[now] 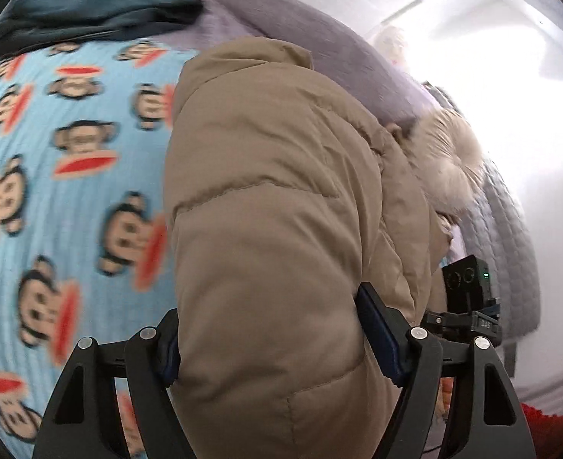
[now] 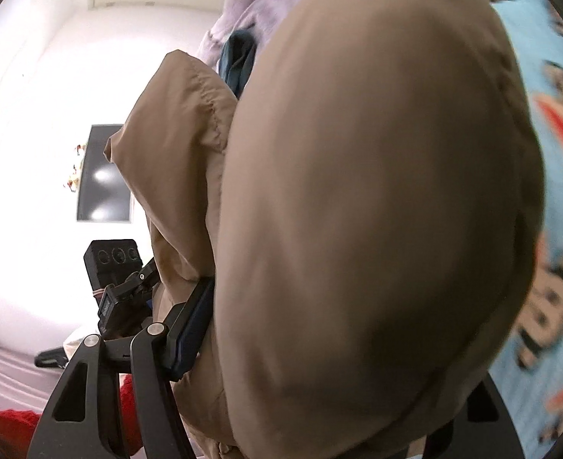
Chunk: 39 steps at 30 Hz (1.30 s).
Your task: Fold large clothes
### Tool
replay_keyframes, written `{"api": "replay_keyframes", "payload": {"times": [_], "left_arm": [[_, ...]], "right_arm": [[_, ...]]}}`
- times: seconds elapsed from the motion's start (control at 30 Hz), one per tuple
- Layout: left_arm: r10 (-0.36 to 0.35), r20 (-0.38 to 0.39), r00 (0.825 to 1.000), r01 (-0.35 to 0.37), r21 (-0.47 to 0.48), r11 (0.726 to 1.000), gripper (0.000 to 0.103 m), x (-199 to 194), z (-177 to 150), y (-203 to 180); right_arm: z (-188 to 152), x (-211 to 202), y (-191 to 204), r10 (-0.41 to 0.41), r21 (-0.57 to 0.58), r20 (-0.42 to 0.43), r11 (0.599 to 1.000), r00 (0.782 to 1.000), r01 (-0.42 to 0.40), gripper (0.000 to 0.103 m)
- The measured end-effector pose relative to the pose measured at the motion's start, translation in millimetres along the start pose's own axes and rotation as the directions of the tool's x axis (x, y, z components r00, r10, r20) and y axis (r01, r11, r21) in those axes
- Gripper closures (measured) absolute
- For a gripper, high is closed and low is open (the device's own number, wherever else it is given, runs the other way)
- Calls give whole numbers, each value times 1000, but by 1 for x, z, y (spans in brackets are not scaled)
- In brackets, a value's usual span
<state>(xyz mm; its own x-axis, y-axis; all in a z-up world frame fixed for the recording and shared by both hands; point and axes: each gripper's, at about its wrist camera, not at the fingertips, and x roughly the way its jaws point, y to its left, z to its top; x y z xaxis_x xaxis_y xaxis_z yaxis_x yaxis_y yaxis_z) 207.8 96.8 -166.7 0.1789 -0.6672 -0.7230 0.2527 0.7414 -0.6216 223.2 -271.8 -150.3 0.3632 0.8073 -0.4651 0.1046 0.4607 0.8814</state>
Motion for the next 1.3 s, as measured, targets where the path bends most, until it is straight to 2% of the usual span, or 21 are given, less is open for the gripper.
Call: {"api": "replay_keyframes", "payload": {"times": [0.1,0.17,0.23,0.33,0.4,0.43,0.47,0.5,0.53,0.57,0.6,0.63,0.67,0.73,0.83,0.9,0.97,1.0,1.13,1.2,1.3], "left_arm": [[64,-18,998,-65,-69,996,24,15,1,42],[92,-35,995,-95,-78,992,17,30,-5,58],[95,-32,995,-97,-92,991,11,37,-6,68],[135,-44,990,-139,-112,984,12,36,-9,63],[246,-1,969,-246,-20,969,18,20,-8,37],[286,35,958,-287,20,958,28,7,-8,26],[300,63,952,-303,41,952,33,-3,-6,18],[298,86,951,-303,54,951,45,-12,-3,12],[283,109,953,-292,71,954,55,-19,2,3],[269,128,954,-282,91,955,56,-23,8,-7],[261,145,954,-278,115,954,56,-23,15,-17],[253,150,956,-274,136,952,56,-18,21,-25],[246,152,957,-270,166,948,56,-10,26,-35],[266,142,953,-291,209,934,56,17,34,-56],[362,99,927,-375,248,893,56,67,34,-79],[419,99,903,-428,305,851,56,95,30,-88],[445,96,890,-449,343,825,56,111,27,-93],[449,93,889,-450,356,819,56,116,26,-95],[476,98,874,-475,376,796,56,128,22,-96],[482,98,871,-480,379,791,56,128,20,-99],[495,102,863,-492,394,777,56,129,18,-101]], "right_arm": [[15,38,-1,-50,-8,-41,999,998,50,34],[21,57,-6,-112,-12,-59,994,992,112,31],[23,71,-18,-151,6,-71,988,986,152,22],[26,77,-26,-189,70,-71,979,979,194,19],[23,66,-17,-248,56,-59,966,967,252,19],[19,58,-8,-282,34,-44,958,958,284,19],[15,48,0,-317,12,-26,948,948,317,19],[10,35,10,-357,-13,2,934,934,357,20],[3,21,18,-386,-33,39,921,922,387,32],[-1,8,27,-406,-54,82,910,910,411,41],[-5,-2,38,-422,-77,124,898,898,433,65],[-10,-10,48,-431,-95,157,889,888,448,84],[-17,-16,60,-424,-115,195,886,885,449,87],[-30,-6,84,-380,-165,218,893,899,418,87],[-45,28,99,-407,-263,178,858,896,442,87],[-65,35,82,-488,-276,132,818,863,505,87],[-73,35,65,-561,-273,122,774,819,571,88],[-75,37,53,-575,-257,117,770,809,584,88],[-67,37,18,-508,-106,92,850,857,515,90],[-65,38,11,-497,-100,89,857,863,505,90],[-66,40,15,-511,-98,84,850,855,518,90]]}}
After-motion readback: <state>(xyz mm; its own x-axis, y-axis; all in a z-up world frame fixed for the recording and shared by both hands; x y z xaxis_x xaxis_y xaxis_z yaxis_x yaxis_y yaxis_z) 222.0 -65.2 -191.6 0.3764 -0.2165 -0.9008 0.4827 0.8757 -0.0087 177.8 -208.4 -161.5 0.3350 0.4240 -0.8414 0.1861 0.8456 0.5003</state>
